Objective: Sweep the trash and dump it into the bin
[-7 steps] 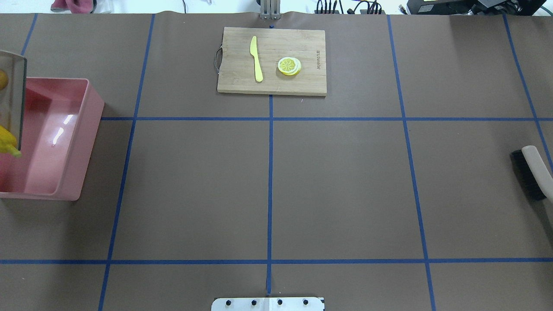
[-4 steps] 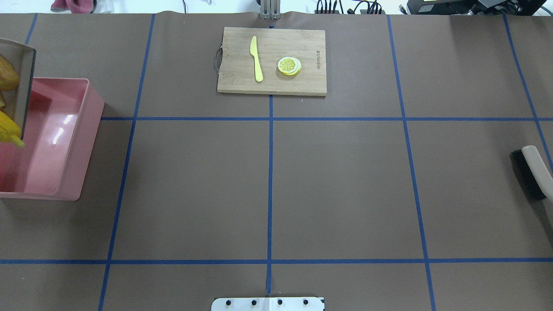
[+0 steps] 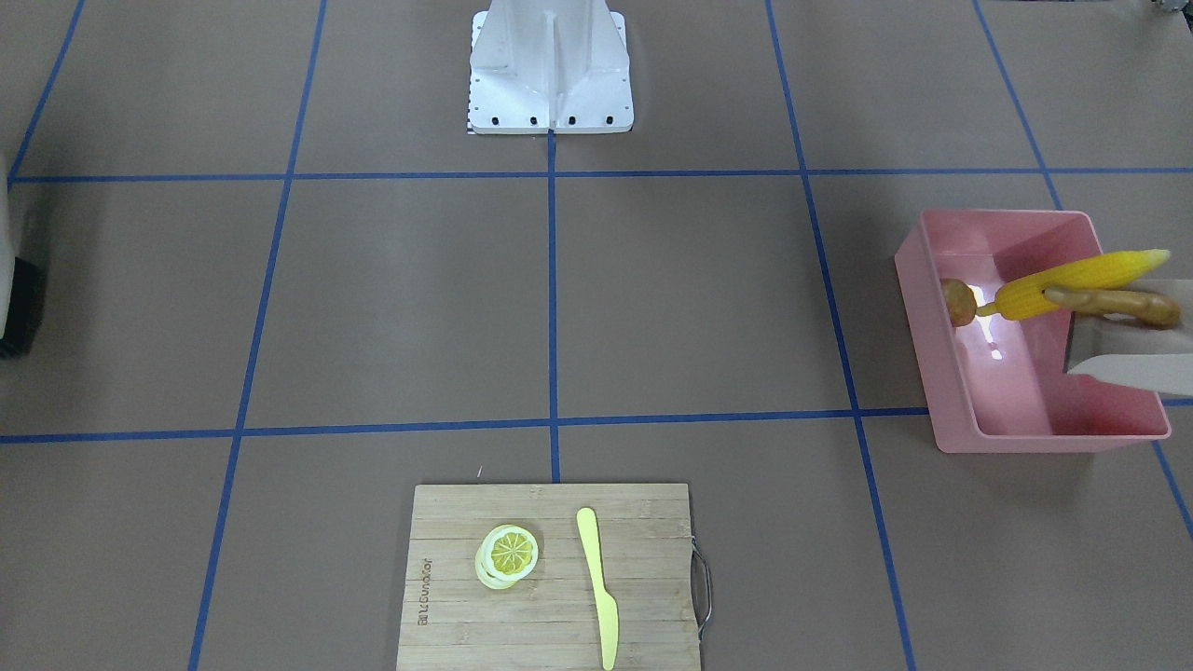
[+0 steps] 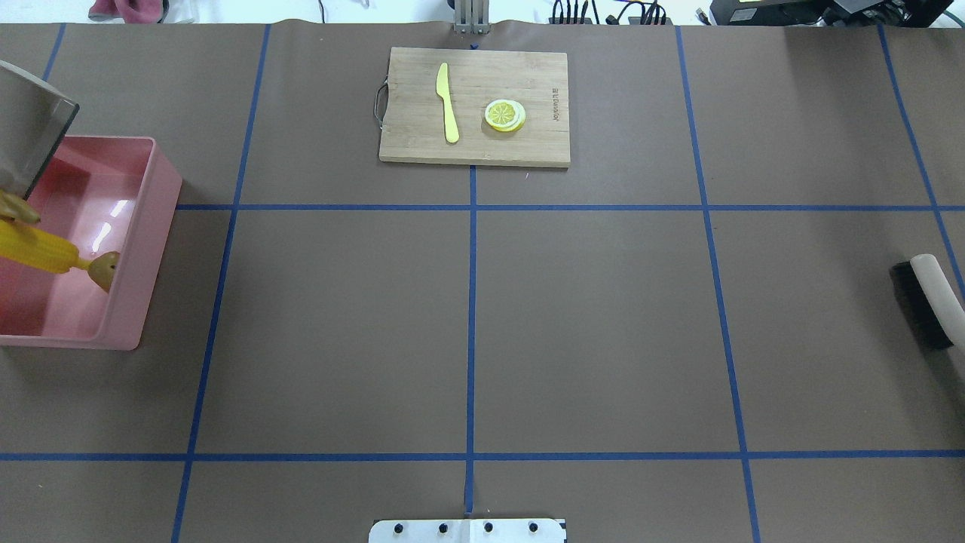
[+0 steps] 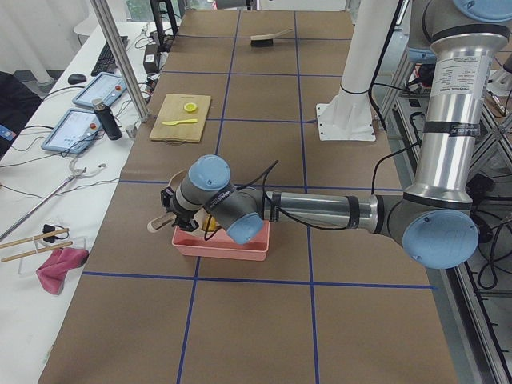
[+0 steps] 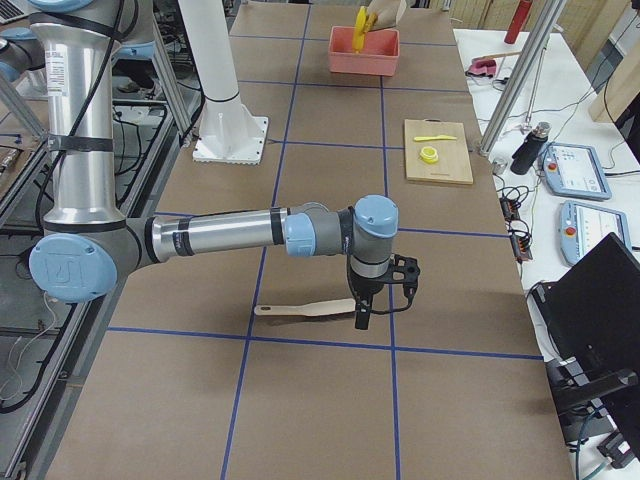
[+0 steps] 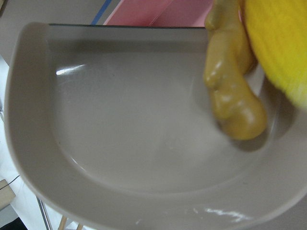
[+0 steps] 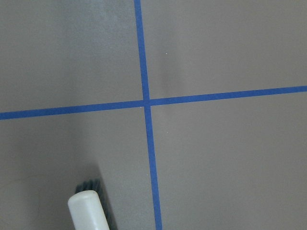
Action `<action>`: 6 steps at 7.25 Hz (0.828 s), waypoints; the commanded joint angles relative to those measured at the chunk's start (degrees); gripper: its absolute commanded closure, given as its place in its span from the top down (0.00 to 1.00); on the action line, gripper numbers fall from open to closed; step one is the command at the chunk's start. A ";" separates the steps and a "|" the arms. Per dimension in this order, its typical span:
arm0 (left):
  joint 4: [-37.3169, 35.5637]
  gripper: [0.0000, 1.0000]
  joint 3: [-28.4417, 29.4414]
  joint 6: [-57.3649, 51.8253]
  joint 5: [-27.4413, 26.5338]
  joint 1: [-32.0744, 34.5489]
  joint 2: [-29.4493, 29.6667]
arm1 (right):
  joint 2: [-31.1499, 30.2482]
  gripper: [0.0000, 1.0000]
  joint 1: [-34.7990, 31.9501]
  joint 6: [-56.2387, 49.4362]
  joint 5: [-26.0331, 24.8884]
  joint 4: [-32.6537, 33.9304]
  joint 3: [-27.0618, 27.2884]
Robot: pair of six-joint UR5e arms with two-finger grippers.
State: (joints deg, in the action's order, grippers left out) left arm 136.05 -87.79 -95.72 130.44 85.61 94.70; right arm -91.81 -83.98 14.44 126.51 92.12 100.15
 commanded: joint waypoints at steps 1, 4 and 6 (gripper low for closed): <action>0.09 0.00 -1.50 -3.57 -0.09 0.00 0.14 | 0.31 1.00 -0.65 -0.02 2.68 -0.28 0.22; -0.61 0.00 -2.13 -5.00 -0.01 0.00 1.10 | 0.66 1.00 -1.80 -0.29 4.09 -0.28 1.53; -7.24 0.00 -2.38 -3.60 0.60 0.00 2.50 | 0.67 1.00 -1.71 -0.20 4.09 -0.28 1.53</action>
State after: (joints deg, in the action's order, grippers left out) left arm 133.08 -89.94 -99.94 130.60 85.61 96.29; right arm -91.21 -85.73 14.21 130.52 91.85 101.45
